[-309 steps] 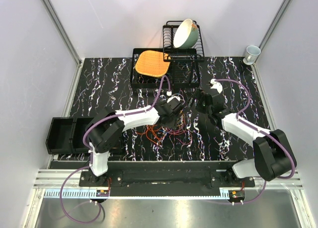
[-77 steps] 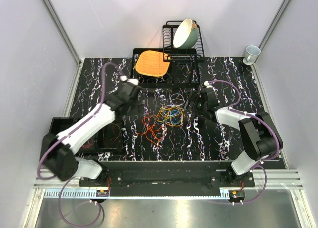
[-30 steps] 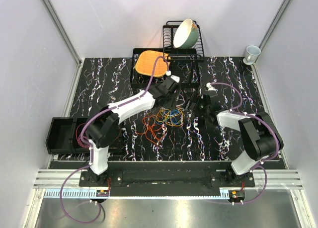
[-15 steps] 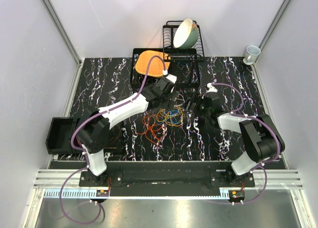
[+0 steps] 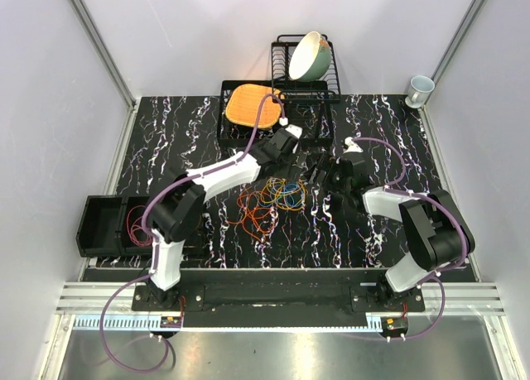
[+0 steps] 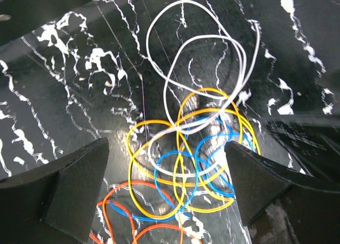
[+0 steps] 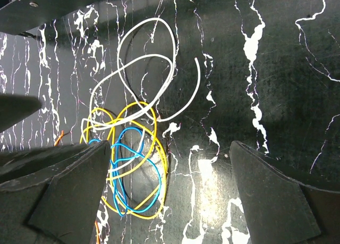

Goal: Untangle the cables

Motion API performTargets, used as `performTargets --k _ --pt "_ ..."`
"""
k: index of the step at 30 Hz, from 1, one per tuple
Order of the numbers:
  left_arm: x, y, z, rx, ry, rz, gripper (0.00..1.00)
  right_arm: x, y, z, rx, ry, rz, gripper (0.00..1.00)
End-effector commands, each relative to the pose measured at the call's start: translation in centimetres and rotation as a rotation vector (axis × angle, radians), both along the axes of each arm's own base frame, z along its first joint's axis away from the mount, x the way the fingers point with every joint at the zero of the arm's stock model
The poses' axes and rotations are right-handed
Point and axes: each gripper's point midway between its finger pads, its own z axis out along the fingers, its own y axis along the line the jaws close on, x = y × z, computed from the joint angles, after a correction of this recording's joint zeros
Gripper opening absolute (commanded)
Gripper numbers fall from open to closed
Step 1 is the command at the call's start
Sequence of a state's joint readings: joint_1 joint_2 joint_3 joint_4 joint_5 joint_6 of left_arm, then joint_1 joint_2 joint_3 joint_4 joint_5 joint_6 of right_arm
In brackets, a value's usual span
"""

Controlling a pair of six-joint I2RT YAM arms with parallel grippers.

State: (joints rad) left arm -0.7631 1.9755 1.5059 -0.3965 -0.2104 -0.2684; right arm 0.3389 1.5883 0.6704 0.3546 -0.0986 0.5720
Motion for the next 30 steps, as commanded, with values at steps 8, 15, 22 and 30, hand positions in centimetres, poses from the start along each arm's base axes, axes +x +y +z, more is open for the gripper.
performTargets --k 8,15,22,30 --pt "4.3 -3.0 1.1 -0.064 -0.063 0.0 0.9 0.7 -0.5 3.5 -0.005 -0.088 -0.017 1.0" --pt "4.9 -1.7 -2.4 -0.037 0.011 0.089 0.78 0.5 -0.6 3.8 -0.001 -0.088 -0.02 1.0" --pt "4.4 -1.4 -4.6 -0.036 0.052 0.083 0.43 0.6 -0.3 3.6 0.007 -0.081 -0.013 1.0" --pt "5.4 -1.8 -0.5 -0.051 0.001 0.088 0.0 0.9 -0.3 3.2 0.004 -0.07 -0.013 1.0"
